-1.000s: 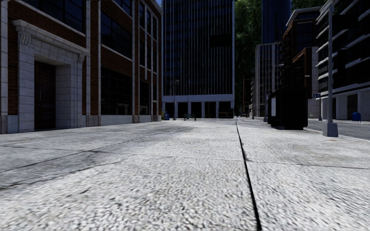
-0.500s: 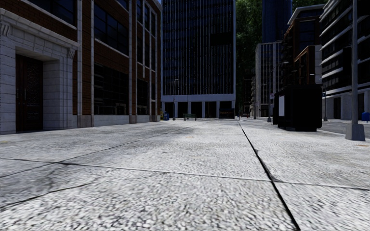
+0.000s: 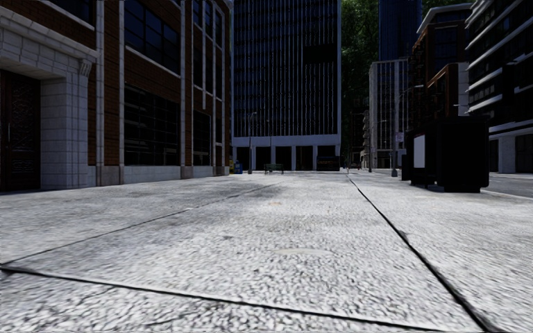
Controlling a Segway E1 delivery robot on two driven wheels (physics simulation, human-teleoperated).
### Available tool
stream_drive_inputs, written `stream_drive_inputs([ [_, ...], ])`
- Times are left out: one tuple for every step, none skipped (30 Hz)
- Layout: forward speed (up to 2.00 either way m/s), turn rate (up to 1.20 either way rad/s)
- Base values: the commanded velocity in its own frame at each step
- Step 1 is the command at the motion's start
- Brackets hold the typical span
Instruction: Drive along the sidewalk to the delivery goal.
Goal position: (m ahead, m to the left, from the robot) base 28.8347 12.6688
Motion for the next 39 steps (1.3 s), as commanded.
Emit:
stream_drive_inputs([
  [2.00,0.00],
  [2.00,0.00],
  [2.00,0.00],
  [2.00,0.00],
  [2.00,0.00],
  [2.00,0.00],
  [2.00,0.00],
  [2.00,0.00],
  [2.00,0.00],
  [2.00,0.00],
  [2.00,0.00],
  [2.00,0.00],
  [2.00,0.00],
  [2.00,0.00],
  [2.00,0.00],
  [2.00,0.00],
  [2.00,0.00],
  [2.00,0.00],
  [2.00,0.00],
  [2.00,0.00],
  [2.00,0.00],
  [2.00,0.00],
  [2.00,0.00],
  [2.00,0.00],
  [2.00,0.00],
  [2.00,0.00],
  [2.00,0.00],
  [2.00,0.00],
  [2.00,0.00],
  [2.00,0.00],
  [2.00,0.00],
  [2.00,0.00],
  [2.00,0.00],
  [2.00,0.00],
  [2.00,0.00],
  [2.00,0.00],
  [2.00,0.00],
  [2.00,0.00],
  [2.00,0.00],
])
